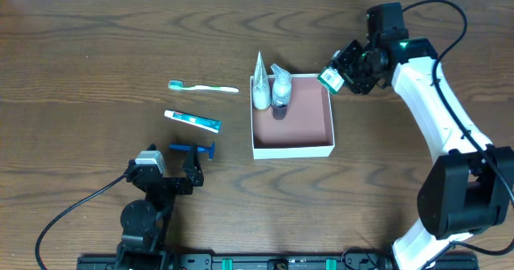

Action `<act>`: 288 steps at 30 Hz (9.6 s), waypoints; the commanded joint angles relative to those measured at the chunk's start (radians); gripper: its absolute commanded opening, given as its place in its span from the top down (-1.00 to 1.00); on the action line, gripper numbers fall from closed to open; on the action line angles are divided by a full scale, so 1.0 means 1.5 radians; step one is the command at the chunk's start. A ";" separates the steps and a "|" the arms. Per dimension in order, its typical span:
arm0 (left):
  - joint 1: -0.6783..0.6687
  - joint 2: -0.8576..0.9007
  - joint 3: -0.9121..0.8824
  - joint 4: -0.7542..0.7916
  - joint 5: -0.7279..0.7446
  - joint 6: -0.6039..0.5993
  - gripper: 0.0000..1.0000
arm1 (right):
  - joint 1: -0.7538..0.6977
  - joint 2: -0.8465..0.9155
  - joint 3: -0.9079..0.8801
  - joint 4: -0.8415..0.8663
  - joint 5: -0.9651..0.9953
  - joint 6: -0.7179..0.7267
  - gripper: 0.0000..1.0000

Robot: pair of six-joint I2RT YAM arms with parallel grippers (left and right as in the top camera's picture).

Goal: Pack container
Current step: 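Lift the soap box and carry it left toward the box, then lower the soap box into the box beside the soap pump, then open the right gripper and retract the right arm to the right, then move the left gripper over the blue razor, then lower the left gripper and grasp the blue razor handle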

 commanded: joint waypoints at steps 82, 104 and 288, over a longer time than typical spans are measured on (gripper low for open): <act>-0.002 0.000 -0.012 -0.024 -0.018 0.009 -0.96 | 0.204 0.021 0.019 0.002 0.287 0.398 -0.34; -0.002 0.000 -0.012 -0.024 -0.018 0.009 -0.96 | 0.250 0.007 0.017 -0.124 0.227 -0.149 -0.20; -0.001 1.065 0.583 -0.414 0.017 -0.653 -0.70 | -0.287 -0.158 -0.042 -0.144 0.159 -0.190 -0.99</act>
